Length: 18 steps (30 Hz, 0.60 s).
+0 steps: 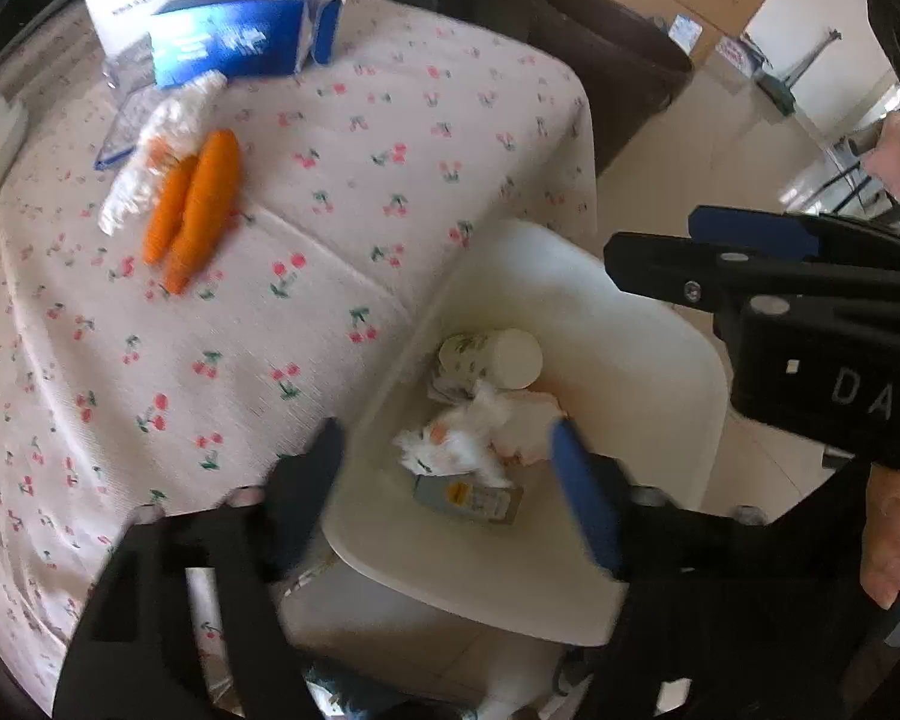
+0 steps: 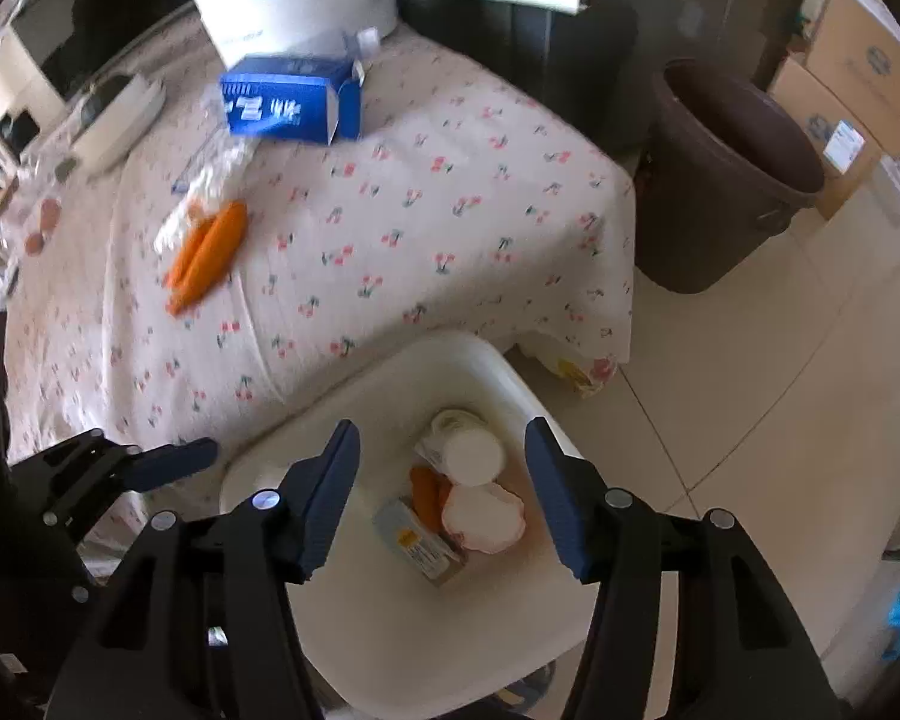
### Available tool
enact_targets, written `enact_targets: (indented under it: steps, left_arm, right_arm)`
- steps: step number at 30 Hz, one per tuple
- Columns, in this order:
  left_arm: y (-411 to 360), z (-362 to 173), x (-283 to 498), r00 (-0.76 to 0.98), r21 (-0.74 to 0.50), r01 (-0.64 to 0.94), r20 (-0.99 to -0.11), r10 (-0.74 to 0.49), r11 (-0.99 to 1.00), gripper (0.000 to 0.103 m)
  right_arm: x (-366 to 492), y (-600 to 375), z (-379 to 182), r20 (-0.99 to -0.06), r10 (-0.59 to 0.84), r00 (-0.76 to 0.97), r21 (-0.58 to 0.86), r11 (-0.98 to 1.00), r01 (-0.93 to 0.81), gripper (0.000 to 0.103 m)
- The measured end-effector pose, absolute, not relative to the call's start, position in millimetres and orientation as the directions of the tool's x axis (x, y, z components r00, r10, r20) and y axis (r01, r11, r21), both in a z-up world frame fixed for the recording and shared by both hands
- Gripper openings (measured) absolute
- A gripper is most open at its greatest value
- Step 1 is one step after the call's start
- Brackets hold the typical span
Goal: Collect trash
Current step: 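Carry the tissue and cup over the white bin and open both tools, then move both open tools from the bin back over the table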
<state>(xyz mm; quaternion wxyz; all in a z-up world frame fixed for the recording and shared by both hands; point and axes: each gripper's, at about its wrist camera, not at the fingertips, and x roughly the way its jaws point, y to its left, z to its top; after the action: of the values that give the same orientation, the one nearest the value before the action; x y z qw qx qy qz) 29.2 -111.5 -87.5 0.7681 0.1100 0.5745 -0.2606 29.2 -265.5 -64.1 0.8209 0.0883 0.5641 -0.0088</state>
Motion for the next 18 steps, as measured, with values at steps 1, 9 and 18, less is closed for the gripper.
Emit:
enact_targets:
  steps: [1, 9, 18]
  left_arm:
    - [-112, -85, 30, 0.214, -0.129, 0.528, -0.936, -0.279, 0.839, 0.076]
    - [-105, -78, 37, 0.232, -0.132, 0.498, -0.932, -0.279, 0.857, 0.082]
    - [-84, -59, 53, 0.290, -0.141, 0.424, -0.914, -0.282, 0.895, 0.088]
  right_arm:
    - [29, -266, -63, -0.925, 0.088, 0.369, 0.140, 0.983, 0.117, 0.060]
    - [31, -273, -53, -0.907, 0.099, 0.409, 0.172, 0.974, 0.147, 0.065]
    - [31, -282, -51, -0.897, 0.104, 0.430, 0.202, 0.961, 0.189, 0.074]
